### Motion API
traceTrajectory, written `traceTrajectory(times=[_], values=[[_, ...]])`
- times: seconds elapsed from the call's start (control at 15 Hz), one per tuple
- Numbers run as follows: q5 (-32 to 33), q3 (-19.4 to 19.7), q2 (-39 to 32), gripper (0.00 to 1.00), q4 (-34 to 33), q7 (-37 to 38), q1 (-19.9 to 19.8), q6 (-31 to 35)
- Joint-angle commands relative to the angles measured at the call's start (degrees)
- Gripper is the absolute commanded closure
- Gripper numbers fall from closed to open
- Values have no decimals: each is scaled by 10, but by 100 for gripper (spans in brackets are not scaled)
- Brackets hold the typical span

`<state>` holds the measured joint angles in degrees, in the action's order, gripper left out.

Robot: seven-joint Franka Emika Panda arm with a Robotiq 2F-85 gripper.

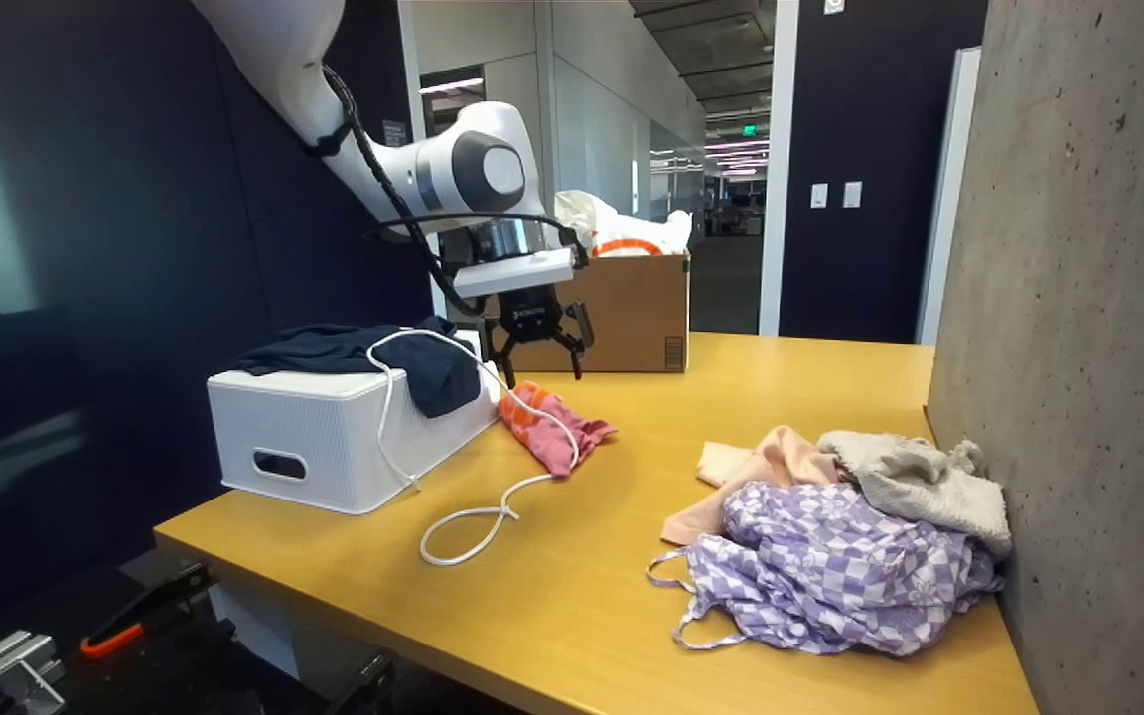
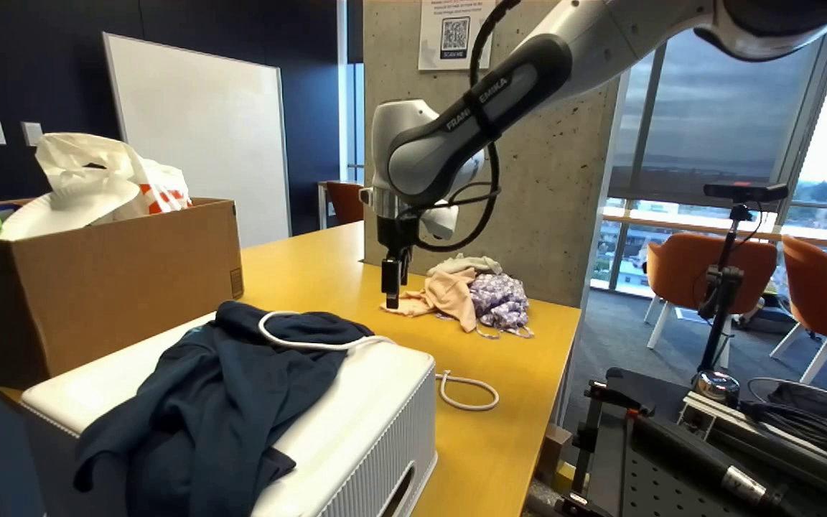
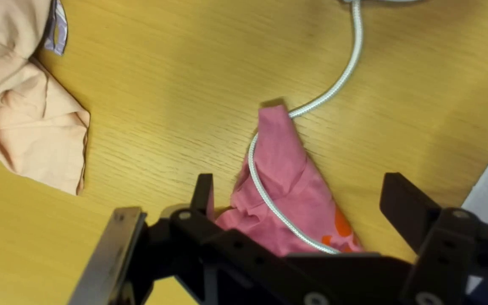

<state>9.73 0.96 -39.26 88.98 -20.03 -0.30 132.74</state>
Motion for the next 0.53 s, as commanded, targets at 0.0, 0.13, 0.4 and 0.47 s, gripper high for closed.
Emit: traceTrajectory(times=[0.0,0.13,0.4,0.47], values=[[20,-7,-55,0,-80,-23,-5,-5],[25,-1,-83,0,-110,-4,2,9],[17,-6,-77,0,-94,-3,-1,9],[17,-6,-79,0,-96,-3,0,9]])
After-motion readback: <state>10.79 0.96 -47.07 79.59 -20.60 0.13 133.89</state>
